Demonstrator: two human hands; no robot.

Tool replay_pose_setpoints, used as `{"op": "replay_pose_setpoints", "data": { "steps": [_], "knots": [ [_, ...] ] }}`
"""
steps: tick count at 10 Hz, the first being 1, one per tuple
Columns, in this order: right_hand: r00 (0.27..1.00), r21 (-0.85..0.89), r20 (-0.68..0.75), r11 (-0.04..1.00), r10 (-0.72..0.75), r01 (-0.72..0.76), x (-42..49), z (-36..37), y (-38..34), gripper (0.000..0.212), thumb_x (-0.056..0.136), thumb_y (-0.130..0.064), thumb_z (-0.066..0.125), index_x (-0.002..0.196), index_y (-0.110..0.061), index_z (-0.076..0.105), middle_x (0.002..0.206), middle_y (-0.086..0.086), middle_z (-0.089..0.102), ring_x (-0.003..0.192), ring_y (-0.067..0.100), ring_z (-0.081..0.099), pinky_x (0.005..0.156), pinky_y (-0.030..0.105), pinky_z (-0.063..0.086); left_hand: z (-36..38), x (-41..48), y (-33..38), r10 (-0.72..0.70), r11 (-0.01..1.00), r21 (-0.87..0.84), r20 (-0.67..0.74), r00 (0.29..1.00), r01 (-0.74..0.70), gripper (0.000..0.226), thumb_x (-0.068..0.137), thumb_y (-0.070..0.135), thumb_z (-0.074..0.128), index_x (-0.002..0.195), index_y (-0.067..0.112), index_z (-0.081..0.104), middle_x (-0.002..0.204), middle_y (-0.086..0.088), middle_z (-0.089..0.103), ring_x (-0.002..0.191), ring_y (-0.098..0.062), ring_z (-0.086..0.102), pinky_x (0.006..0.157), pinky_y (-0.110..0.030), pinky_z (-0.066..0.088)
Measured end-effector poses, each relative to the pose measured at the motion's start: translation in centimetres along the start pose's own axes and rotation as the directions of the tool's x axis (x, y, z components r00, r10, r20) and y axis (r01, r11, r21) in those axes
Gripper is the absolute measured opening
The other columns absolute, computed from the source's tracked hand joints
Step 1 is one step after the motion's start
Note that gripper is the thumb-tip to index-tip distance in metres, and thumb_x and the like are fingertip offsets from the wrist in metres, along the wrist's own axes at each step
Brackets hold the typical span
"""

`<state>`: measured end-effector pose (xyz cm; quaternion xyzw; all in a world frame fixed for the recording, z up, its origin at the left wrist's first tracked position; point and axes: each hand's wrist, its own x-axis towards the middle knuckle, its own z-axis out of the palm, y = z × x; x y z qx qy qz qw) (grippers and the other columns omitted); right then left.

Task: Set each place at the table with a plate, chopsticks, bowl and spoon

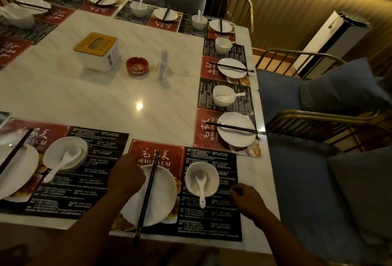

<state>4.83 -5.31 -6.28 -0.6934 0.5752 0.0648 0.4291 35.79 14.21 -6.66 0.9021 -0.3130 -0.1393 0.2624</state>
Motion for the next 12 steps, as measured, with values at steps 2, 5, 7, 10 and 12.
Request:
{"op": "replay_pose_setpoints", "data": {
  "steps": [2,5,7,10,12],
  "knots": [
    [0.996,-0.119,0.084,0.993,0.004,0.006,2.4,-4.6,2.5,0.02,0.093,-0.033,0.065,0.111,-0.024,0.065,0.095,-0.002,0.072,0.075,0.011,0.073,0.067,0.028,0.06,3.3,2.0,5.2,0.054,0.997,-0.05,0.026,0.998,-0.053,0.022,0.089,0.014,0.066,0.107,0.026,0.07,0.1,0.003,0.072,0.091,-0.015,0.068,0.077,-0.028,0.055],
    [0.937,-0.286,0.301,0.921,-0.178,0.267,10.3,-11.1,5.2,0.024,0.093,-0.038,0.063,0.114,-0.027,0.066,0.102,-0.007,0.07,0.087,0.008,0.068,0.082,0.029,0.058,7.5,-0.1,13.4,-0.087,0.996,-0.025,-0.163,0.983,0.084,0.015,0.089,0.019,0.063,0.101,0.022,0.072,0.094,0.005,0.071,0.084,-0.013,0.064,0.075,-0.029,0.053],
    [0.8,-0.372,0.516,0.762,-0.306,0.531,12.1,-14.8,4.5,0.027,0.096,-0.036,0.059,0.121,-0.027,0.063,0.108,-0.01,0.065,0.09,0.003,0.062,0.076,0.014,0.05,9.8,-6.0,18.1,-0.307,0.951,-0.066,-0.277,0.911,0.301,0.018,0.086,0.014,0.06,0.102,0.019,0.067,0.098,0.0,0.067,0.094,-0.022,0.063,0.082,-0.038,0.052],
    [0.645,-0.321,0.622,0.607,-0.444,0.727,11.5,-15.4,1.0,0.031,0.096,-0.033,0.06,0.126,-0.026,0.059,0.1,-0.009,0.062,0.082,0.001,0.06,0.074,0.019,0.051,10.9,-13.9,21.5,-0.395,0.919,-0.1,-0.215,0.893,0.382,0.05,0.08,0.028,0.058,0.128,0.014,0.061,0.121,-0.008,0.062,0.113,-0.027,0.059,0.1,-0.039,0.048],
    [0.5,-0.297,0.592,0.405,-0.632,0.865,8.1,-15.3,-3.2,0.036,0.095,-0.027,0.062,0.128,-0.012,0.06,0.117,0.006,0.068,0.112,0.025,0.062,0.093,0.028,0.045,9.7,-15.6,23.9,-0.371,0.925,0.003,-0.212,0.904,0.38,0.056,0.084,0.021,0.067,0.137,0.015,0.051,0.13,-0.008,0.056,0.12,-0.024,0.053,0.101,-0.035,0.045]
  ]
}}
